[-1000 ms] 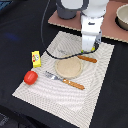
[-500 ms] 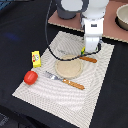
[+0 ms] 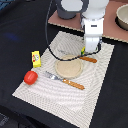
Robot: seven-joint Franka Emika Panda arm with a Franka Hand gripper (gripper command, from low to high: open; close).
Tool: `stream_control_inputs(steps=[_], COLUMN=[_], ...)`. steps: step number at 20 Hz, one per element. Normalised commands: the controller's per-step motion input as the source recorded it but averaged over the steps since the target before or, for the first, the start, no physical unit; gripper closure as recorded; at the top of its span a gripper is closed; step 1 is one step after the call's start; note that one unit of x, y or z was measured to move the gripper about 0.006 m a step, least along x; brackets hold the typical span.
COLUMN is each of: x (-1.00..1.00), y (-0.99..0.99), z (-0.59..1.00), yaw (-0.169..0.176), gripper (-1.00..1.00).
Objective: Interact with the objects in diverse but meaningful ways.
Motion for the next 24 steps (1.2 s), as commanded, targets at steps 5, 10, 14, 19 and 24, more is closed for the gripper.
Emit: stream_control_inputs(steps=[5,10,14,19,24], x=[0.21,0.32,0.40,0.39,0.22], y=[0.01,0.05,0.06,0.04,0.01], z=[-0.03,-0.01,0.00,-0.03,0.30], yaw=[0.024,0.012,0.000,0.000,-0.009], gripper=[1.00,1.00,1.00,1.00,1.00])
